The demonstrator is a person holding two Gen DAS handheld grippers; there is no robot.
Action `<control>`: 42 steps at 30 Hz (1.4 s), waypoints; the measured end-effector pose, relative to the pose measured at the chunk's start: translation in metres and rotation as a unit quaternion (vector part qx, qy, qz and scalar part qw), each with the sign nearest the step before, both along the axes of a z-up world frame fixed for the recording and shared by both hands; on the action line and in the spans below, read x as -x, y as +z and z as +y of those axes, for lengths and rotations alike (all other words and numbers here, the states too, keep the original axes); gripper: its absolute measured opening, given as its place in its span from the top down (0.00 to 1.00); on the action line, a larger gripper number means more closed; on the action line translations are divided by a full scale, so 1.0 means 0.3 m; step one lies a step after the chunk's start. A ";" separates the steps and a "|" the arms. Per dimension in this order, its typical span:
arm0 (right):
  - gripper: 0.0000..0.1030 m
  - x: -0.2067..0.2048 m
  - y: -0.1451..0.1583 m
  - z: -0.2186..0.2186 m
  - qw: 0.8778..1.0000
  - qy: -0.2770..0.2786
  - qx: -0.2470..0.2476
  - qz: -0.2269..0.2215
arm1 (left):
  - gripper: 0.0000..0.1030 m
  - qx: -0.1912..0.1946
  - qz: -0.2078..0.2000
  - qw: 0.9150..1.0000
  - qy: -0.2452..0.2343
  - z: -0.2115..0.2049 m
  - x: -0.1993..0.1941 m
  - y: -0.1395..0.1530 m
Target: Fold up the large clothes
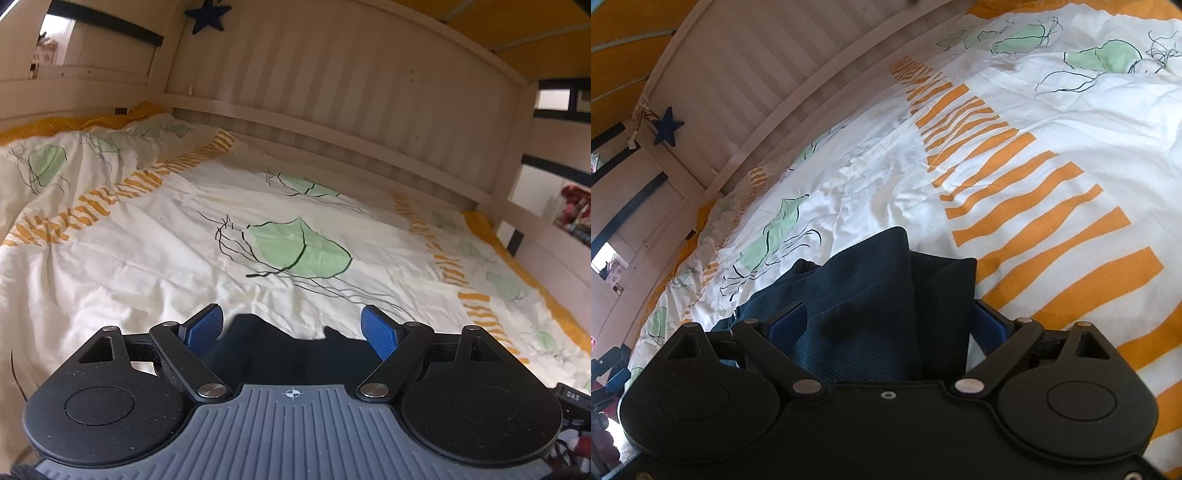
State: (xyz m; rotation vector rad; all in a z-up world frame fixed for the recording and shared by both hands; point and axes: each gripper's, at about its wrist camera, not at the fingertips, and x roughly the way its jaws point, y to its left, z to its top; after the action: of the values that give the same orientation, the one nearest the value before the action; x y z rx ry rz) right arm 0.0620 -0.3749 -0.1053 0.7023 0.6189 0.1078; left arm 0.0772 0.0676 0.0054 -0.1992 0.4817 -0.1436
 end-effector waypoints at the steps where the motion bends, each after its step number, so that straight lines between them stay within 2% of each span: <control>1: 0.09 0.001 0.000 -0.002 1.000 -0.001 -0.003 0.000 | 0.21 -0.008 0.004 1.000 0.004 -0.026 0.005 0.002; 4: 0.09 0.008 0.000 -0.006 1.000 -0.002 -0.011 0.002 | 0.21 -0.021 0.029 0.999 -0.005 -0.098 0.015 0.000; 9: 0.07 0.016 0.003 -0.004 1.000 0.000 -0.015 0.007 | 0.21 -0.009 0.070 0.996 -0.055 -0.176 0.031 -0.028; 17: 0.02 0.034 0.007 -0.006 0.999 0.007 -0.033 0.017 | 0.23 -0.034 0.085 0.991 -0.096 -0.306 0.101 -0.094; 21: 0.01 0.045 0.007 -0.009 0.999 0.007 -0.046 0.024 | 0.34 -0.036 0.087 0.990 -0.110 -0.365 0.136 -0.118; 25: 0.01 0.054 0.008 -0.007 0.998 0.009 -0.049 0.030 | 0.61 -0.065 0.080 0.989 -0.109 -0.428 0.144 -0.140; 28: 0.01 0.062 0.009 -0.002 0.998 0.011 -0.051 0.034 | 0.69 -0.060 0.078 0.988 -0.120 -0.456 0.136 -0.148; 36: 0.01 0.101 -0.003 0.002 0.997 0.014 -0.071 0.034 | 0.76 -0.041 0.085 0.988 -0.121 -0.455 0.125 -0.184; 40: 0.01 0.108 -0.008 0.000 0.996 0.015 -0.086 0.035 | 0.78 -0.063 0.099 0.986 -0.121 -0.463 0.127 -0.237; 42: 0.01 0.113 -0.011 -0.005 0.995 0.017 -0.095 0.036 | 0.80 -0.062 0.101 0.985 -0.127 -0.467 0.120 -0.269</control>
State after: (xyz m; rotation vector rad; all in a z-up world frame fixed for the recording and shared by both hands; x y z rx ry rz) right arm 0.0280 -0.3764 -0.1088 0.8829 0.6961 0.1758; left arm 0.0411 -0.0725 -0.0753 -0.0287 0.7167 -0.3447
